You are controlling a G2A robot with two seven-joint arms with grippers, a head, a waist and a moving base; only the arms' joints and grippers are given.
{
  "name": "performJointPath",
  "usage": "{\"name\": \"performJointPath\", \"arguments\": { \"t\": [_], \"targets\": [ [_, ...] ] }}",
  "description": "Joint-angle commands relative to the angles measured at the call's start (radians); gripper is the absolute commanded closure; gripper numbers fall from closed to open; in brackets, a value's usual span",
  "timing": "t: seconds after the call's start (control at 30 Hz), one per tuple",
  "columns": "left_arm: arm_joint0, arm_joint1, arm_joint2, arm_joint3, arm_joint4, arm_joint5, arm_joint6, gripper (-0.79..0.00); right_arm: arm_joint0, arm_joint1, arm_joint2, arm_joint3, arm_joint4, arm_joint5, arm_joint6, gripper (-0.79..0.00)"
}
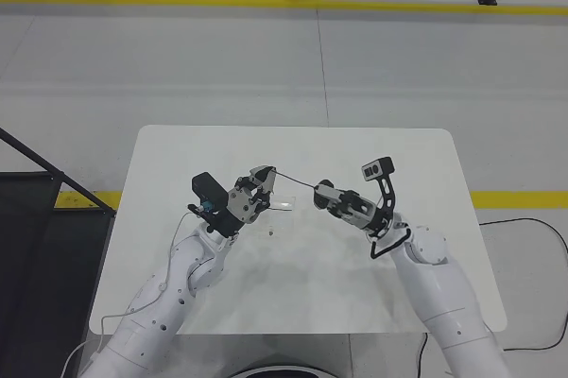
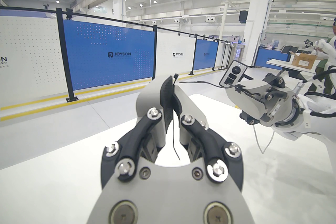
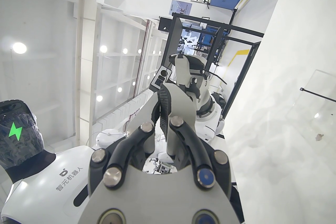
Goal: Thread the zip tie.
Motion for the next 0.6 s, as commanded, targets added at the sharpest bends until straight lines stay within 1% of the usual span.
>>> {"name": "performJointPath", "arguments": {
  "t": [0.0,0.57],
  "targets": [
    [0.0,0.0,0.0,0.0,0.0,0.0,0.0,0.0,-0.001,0.0,0.0,-0.001,0.002,-0.002,0.002,0.0],
    [0.0,0.0,0.0,0.0,0.0,0.0,0.0,0.0,-0.003,-0.001,-0.003,-0.01,0.003,-0.004,0.003,0.0]
  ]
}}
